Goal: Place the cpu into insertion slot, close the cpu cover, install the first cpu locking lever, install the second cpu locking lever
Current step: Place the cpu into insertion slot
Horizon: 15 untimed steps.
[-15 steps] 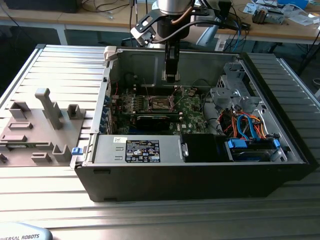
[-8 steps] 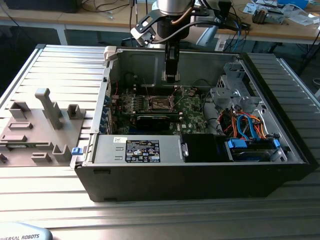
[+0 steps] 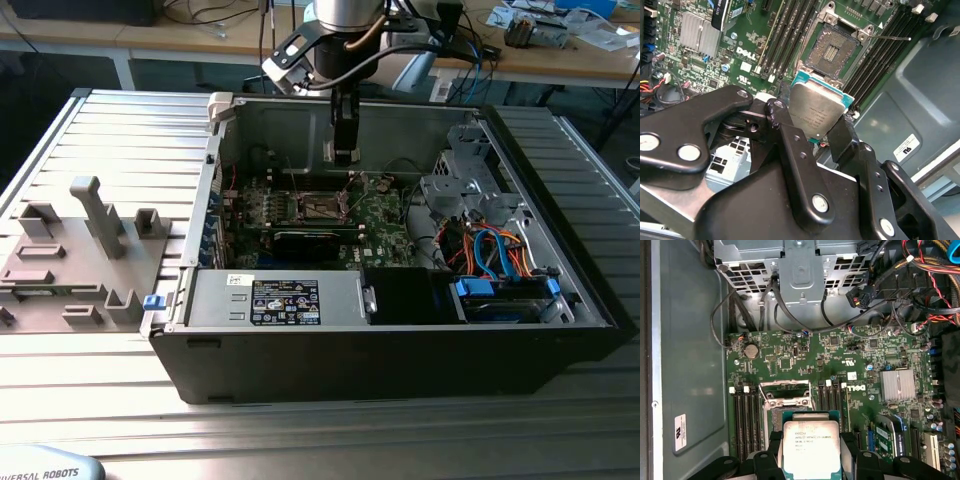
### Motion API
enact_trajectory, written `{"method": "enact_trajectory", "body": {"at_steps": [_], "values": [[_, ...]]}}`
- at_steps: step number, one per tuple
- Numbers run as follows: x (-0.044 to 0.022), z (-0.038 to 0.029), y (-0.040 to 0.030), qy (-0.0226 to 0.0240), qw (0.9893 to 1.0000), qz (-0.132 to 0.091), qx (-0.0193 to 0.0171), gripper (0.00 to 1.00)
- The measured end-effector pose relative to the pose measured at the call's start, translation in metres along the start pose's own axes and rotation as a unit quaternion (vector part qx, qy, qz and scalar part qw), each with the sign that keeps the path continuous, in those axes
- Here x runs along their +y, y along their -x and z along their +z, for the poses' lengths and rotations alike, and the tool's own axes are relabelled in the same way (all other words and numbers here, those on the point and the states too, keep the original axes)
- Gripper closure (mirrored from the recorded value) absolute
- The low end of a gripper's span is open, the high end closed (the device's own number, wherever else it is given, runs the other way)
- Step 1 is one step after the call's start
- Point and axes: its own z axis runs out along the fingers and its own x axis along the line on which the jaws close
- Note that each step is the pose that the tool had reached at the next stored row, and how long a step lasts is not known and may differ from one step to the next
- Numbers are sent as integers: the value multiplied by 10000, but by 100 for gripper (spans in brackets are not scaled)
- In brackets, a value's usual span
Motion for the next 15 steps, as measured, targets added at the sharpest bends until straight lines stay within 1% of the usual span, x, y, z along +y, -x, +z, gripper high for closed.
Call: {"method": "enact_trajectory", "body": {"at_steps": [15], "values": [[-2,25,0,0,10000,0,0,46]]}}
